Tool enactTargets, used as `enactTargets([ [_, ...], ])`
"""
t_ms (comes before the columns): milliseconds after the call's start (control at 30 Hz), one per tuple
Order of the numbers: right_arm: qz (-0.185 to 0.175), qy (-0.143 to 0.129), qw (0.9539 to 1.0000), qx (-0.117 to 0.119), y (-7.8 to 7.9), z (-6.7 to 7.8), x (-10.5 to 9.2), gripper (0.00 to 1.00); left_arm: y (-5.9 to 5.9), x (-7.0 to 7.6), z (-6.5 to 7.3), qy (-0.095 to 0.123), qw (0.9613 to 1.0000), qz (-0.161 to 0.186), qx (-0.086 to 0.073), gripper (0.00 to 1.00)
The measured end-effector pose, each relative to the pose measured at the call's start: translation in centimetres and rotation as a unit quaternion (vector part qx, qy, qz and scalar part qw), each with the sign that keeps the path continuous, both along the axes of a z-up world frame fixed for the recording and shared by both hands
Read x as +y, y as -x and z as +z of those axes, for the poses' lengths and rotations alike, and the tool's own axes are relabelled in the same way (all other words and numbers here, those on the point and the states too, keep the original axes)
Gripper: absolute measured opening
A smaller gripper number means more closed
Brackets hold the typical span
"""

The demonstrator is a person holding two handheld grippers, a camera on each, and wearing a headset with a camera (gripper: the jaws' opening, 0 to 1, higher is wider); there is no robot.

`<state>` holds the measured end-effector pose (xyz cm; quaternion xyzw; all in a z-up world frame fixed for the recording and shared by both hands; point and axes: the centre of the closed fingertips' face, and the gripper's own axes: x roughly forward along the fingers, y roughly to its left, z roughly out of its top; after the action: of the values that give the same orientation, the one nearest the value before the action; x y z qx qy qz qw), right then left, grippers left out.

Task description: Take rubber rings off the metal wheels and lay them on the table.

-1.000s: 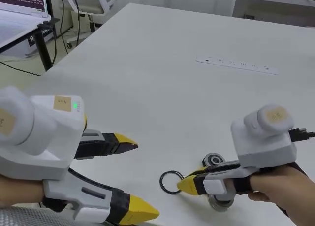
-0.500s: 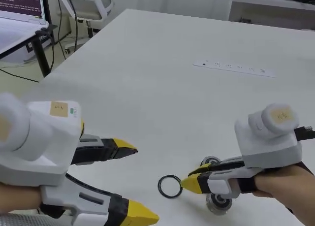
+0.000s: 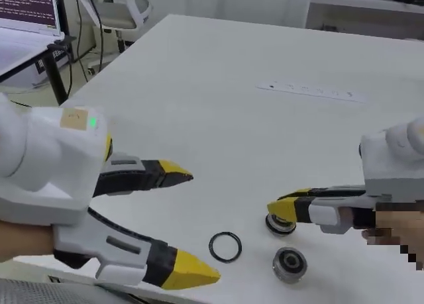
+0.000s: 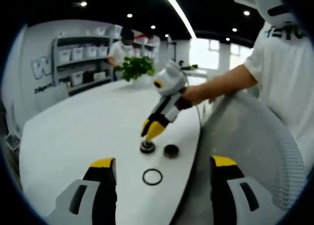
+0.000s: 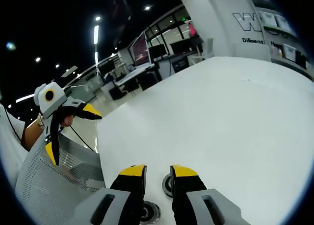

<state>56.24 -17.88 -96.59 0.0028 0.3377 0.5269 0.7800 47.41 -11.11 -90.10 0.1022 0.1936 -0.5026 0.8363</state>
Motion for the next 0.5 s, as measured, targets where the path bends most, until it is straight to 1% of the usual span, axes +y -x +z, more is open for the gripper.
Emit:
enactTargets([
  [100, -0.018, -0.005, 0.9998, -0.007, -0.9, 0.3, -1.0, 0.17, -0.7, -0.6, 1.2, -0.005, 0.9997, -0.014, -0.018, 0.79],
  [133, -0.024, -0.006, 0.9997, -0.007, -1.1, 0.2, -1.2, 0.17, -0.9, -1.0, 1.7, -0.004, 0.9992, -0.029, -0.027, 0.79],
  [167, -0.038, -0.011, 0.9992, -0.001, -1.5, 0.2, -1.6, 0.17, -1.1, -1.3, 2.1, -0.004, 0.9988, -0.036, -0.034, 0.79],
  [200, -0.044, -0.014, 0.9989, 0.004, -1.6, 0.1, -1.8, 0.16, -1.5, -1.7, 2.7, -0.003, 0.9982, -0.042, -0.043, 0.79],
  [267, -0.052, -0.016, 0.9985, 0.009, -1.9, 0.0, -2.2, 0.16, -2.3, -2.4, 3.6, -0.001, 0.9977, -0.047, -0.05, 0.78],
  [333, -0.059, -0.015, 0.9981, 0.006, -2.2, 0.0, -2.5, 0.16, -2.9, -2.9, 4.1, 0.0, 0.9971, -0.053, -0.054, 0.78],
  [367, -0.064, -0.016, 0.9978, 0.006, -2.3, 0.0, -2.7, 0.16, -3.4, -3.4, 4.3, -0.002, 0.9965, -0.057, -0.06, 0.79],
  [433, -0.068, -0.017, 0.9975, 0.011, -2.4, -0.2, -2.9, 0.16, -4.3, -4.1, 4.5, -0.013, 0.9949, -0.065, -0.076, 0.81],
  [500, -0.066, -0.009, 0.9977, 0.011, -2.3, -0.6, -3.1, 0.16, -4.9, -5.0, 4.6, -0.018, 0.9933, -0.077, -0.084, 0.84],
])
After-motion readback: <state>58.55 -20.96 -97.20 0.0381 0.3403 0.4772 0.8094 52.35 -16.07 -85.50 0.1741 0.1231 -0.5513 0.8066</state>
